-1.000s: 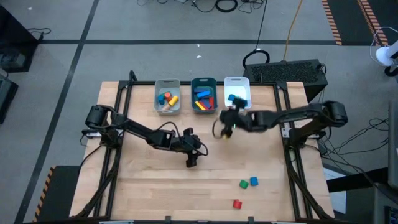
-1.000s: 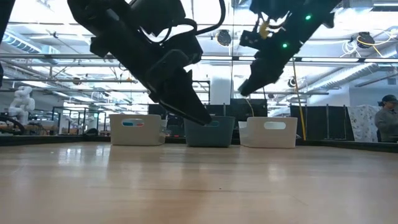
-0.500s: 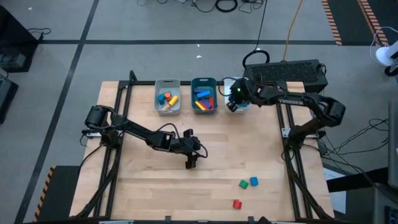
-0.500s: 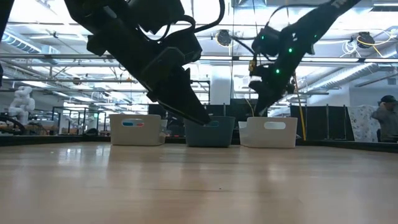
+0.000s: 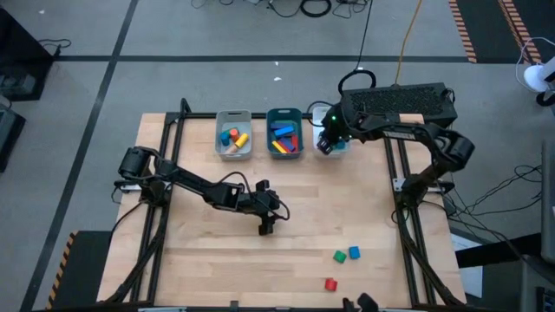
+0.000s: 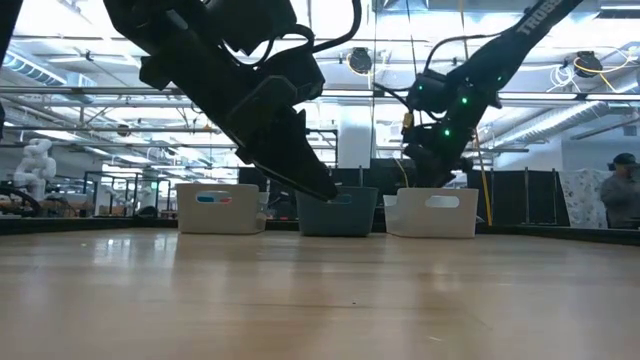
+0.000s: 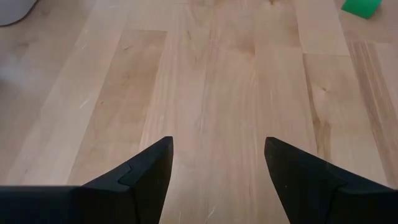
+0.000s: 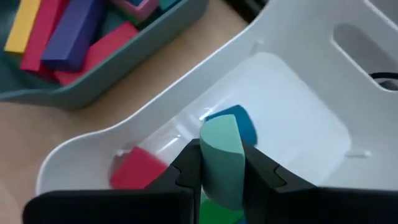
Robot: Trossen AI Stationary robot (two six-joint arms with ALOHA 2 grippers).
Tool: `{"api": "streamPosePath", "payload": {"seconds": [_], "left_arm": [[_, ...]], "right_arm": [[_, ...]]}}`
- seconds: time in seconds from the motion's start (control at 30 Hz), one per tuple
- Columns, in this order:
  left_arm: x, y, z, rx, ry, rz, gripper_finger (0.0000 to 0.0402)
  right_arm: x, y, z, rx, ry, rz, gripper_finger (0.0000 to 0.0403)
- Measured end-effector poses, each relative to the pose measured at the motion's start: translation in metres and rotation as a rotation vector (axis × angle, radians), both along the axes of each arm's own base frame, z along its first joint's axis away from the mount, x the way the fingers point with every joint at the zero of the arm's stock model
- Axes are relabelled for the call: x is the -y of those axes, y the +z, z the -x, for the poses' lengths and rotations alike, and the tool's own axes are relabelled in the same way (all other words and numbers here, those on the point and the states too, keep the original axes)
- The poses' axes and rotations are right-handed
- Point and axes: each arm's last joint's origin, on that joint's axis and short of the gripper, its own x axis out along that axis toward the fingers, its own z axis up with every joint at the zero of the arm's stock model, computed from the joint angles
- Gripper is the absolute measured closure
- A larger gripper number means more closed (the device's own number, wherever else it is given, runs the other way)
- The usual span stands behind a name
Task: Sort blocks by size
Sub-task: Put the light blue half-circle block into the white bin, then put the blue half-circle block into the white bin
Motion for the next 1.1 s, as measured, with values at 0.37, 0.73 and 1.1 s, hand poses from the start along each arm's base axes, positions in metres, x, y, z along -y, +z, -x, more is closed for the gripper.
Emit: {"api": "streamPosePath", "payload": {"seconds": [0.37, 0.73, 1.1], "left_arm": [[0.000, 0.000, 0.000, 0.000, 0.001, 0.002, 0.0149], [0.000, 0.000, 0.000, 0.000, 0.001, 0.002, 0.0149], [0.000, 0.000, 0.000, 0.000, 0.001, 0.001, 0.0149]], "right_arm": [[0.004, -0.019, -0.003, -0.047, 0.016, -0.054, 0.0309], [0.006, -0.018, -0.005, -0.025, 0.012, -0.032, 0.0223], [0.001, 0.007, -0.001, 0.050, 0.017, 0.026, 0.0216]]}}
